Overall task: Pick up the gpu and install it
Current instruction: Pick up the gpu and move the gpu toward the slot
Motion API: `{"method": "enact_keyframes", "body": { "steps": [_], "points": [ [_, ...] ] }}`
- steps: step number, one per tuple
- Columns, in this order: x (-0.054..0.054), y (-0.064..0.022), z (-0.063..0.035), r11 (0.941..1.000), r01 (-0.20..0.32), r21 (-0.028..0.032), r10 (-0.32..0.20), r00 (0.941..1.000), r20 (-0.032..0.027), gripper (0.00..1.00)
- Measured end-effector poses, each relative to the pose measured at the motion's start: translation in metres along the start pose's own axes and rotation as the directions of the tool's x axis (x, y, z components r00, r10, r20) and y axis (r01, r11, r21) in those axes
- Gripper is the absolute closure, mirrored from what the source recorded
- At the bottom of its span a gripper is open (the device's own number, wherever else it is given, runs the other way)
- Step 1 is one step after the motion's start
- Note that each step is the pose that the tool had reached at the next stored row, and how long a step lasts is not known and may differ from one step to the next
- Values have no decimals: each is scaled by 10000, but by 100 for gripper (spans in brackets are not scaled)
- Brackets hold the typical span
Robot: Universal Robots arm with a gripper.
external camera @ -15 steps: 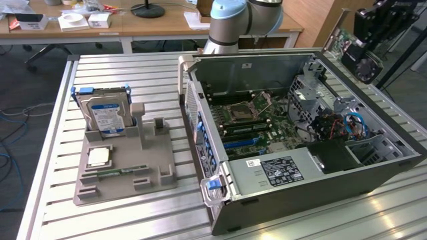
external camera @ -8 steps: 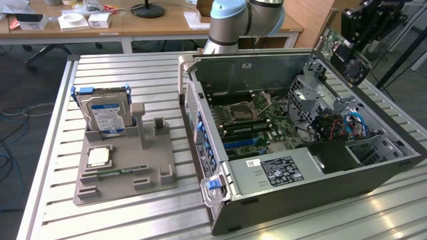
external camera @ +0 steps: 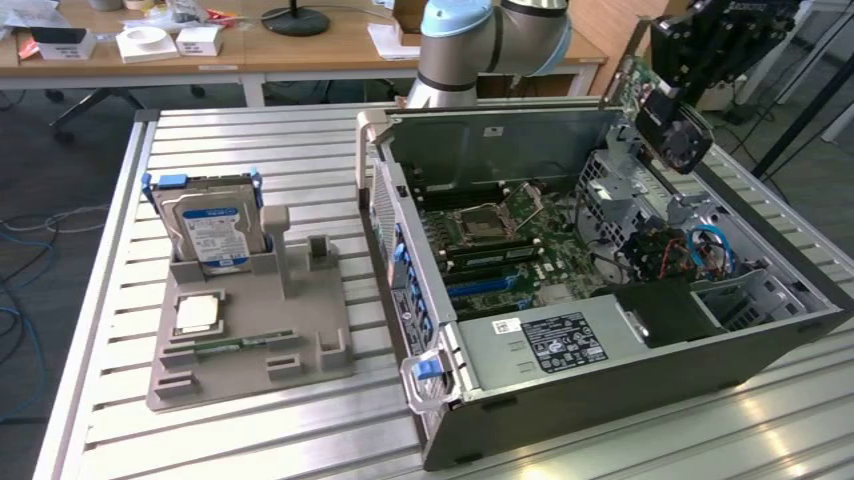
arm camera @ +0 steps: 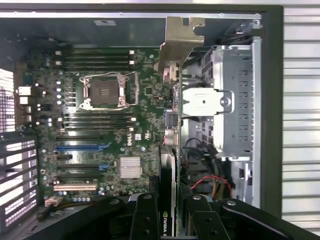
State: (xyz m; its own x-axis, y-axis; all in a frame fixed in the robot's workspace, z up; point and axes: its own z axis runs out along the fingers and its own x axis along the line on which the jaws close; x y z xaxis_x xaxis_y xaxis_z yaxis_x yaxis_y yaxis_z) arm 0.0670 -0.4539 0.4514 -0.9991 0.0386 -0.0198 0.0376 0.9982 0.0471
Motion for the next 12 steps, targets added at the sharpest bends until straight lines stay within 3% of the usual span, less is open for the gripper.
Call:
{"method": "enact_keyframes", "body": {
  "steps": [12],
  "points": [
    [546,-21,-2,10000,-1,0,1,10000,0,74]
  ]
}}
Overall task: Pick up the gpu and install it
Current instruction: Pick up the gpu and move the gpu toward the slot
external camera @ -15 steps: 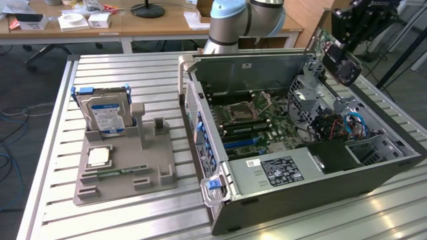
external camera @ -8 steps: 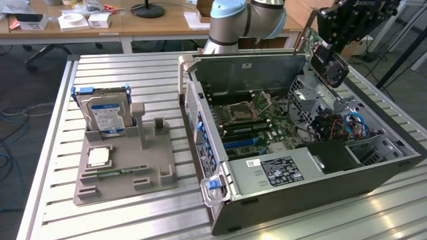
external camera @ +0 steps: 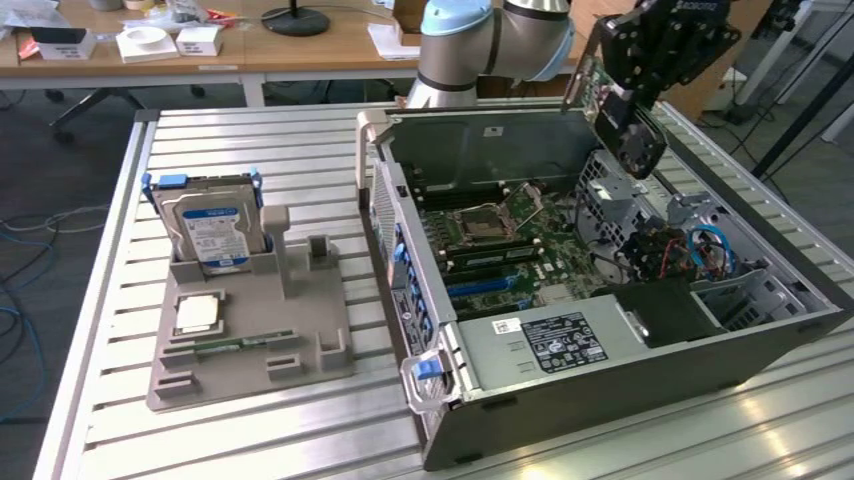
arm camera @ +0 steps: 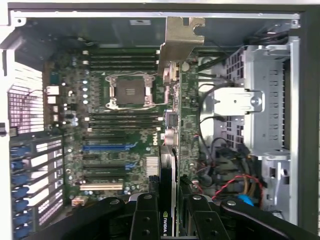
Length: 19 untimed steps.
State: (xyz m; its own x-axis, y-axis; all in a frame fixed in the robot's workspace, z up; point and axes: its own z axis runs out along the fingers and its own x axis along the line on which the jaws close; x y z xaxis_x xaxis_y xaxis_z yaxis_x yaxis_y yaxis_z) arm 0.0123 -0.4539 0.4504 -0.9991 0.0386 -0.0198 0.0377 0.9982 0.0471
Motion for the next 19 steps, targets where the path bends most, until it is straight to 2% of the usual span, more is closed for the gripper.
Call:
{"method": "enact_keyframes", "body": {
  "steps": [3,12,19],
  "points": [
    [118,-4,0,10000,-1,0,1,10000,1,74],
    [370,-14,0,10000,0,-2,0,10000,1,74],
    [393,-15,0,10000,56,-1,-56,10000,-3,74]
  ]
}}
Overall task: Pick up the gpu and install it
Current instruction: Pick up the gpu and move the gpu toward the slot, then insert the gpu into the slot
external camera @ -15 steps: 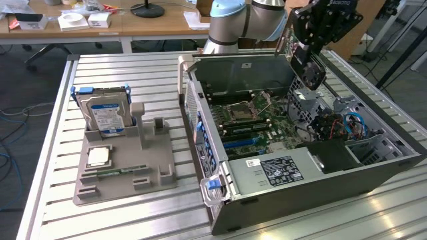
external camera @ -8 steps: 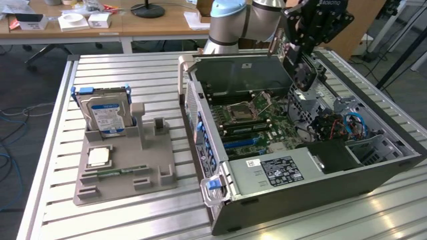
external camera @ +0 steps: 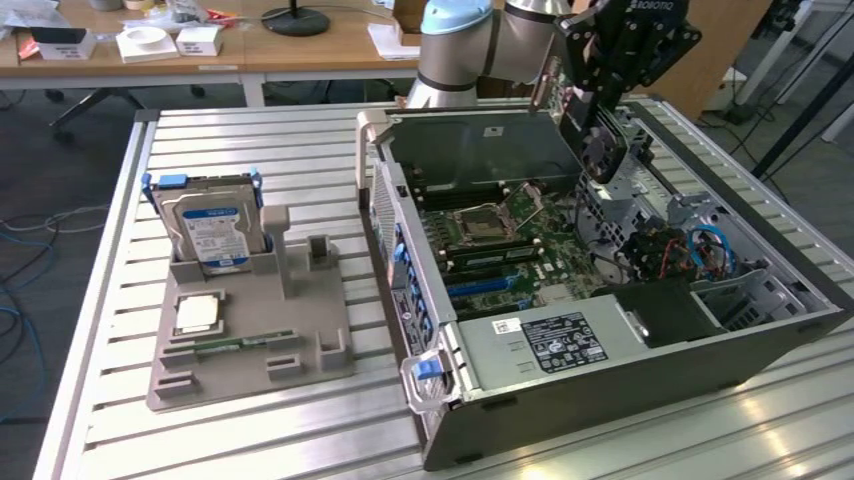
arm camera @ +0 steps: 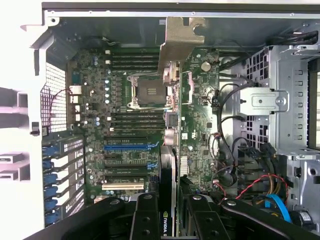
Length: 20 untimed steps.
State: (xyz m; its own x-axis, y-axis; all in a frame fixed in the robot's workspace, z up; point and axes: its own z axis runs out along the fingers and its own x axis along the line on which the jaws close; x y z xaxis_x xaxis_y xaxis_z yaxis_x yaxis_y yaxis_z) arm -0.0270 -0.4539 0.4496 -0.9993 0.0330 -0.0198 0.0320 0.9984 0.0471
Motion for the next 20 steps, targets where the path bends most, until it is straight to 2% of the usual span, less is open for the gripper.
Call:
{"method": "enact_keyframes", "body": {
  "steps": [4,13,20],
  "points": [
    [0,0,0,9999,152,-4,-153,9999,-7,74],
    [0,0,5,9999,154,-2,-154,9999,-8,74],
    [1,-2,51,9999,154,-4,-154,9999,-7,74]
  ]
}}
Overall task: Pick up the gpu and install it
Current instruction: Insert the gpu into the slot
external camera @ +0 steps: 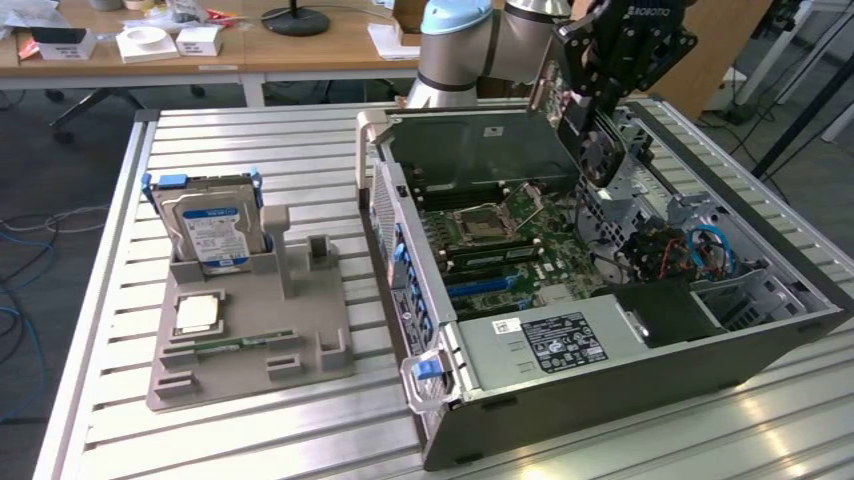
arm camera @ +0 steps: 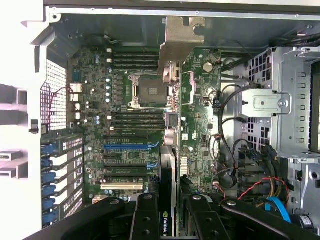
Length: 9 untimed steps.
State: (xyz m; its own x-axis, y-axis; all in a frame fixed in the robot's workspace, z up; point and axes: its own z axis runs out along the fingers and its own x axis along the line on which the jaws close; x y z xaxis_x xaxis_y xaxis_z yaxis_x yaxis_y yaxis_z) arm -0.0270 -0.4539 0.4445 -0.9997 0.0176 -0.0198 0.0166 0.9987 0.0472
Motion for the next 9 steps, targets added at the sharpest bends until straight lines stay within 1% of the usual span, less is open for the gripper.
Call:
{"method": "enact_keyframes", "body": {
  "steps": [2,9],
  "points": [
    [0,-1,13,10000,0,0,0,10000,0,74],
    [1,-1,13,10000,37,0,-37,10000,-1,74]
  ]
}}
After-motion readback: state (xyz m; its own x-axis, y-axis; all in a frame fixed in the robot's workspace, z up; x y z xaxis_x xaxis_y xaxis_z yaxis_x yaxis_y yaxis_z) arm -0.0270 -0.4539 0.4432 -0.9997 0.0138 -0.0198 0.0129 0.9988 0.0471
